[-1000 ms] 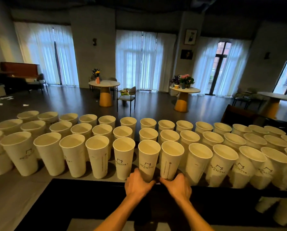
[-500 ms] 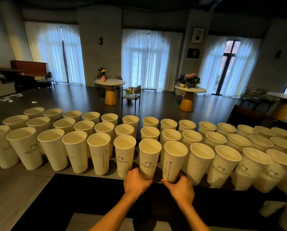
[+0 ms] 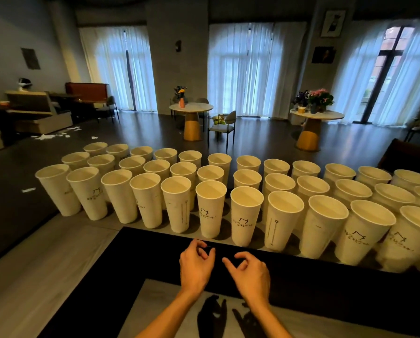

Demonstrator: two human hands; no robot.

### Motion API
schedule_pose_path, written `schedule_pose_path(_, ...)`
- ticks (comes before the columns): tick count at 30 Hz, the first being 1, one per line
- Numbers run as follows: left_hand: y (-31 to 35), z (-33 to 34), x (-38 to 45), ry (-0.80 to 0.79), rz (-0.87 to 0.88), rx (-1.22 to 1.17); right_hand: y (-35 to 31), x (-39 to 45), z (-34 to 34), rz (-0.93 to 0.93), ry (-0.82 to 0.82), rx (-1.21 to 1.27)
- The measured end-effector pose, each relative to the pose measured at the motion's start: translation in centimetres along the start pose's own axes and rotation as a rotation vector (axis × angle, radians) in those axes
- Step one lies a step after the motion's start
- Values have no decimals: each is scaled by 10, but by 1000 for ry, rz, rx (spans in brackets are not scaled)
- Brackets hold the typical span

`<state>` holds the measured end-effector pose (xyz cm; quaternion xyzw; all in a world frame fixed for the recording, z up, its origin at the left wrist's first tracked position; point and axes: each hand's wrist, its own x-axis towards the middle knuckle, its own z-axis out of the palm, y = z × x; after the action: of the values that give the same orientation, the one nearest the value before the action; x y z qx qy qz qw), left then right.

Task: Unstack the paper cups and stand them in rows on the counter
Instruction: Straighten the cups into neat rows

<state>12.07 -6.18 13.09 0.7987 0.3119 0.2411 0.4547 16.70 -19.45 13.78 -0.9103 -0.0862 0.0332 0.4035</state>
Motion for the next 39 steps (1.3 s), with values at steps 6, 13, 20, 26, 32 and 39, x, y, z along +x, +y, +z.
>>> schedule_pose_path(6,-23,-56,41,112,-92,30,-45,8,34,-17,29,-11)
schedule_pose_path(13,-29,-82,103,-71,-26,195,-87,30,54,185,107,-79)
schedule_pose_path(20,-34,-83,130,-174,69,273,-100,41,65,247,167,-98)
schedule_pose_path(26,-37,-82,133,-168,71,198,-96,45,70,202,177,-77)
schedule_pose_path(32,-36,-85,131,-200,29,190,-96,43,71,205,182,-89)
schedule_pose_path(39,-34,-88,125,-218,-35,200,-93,35,69,216,173,-128)
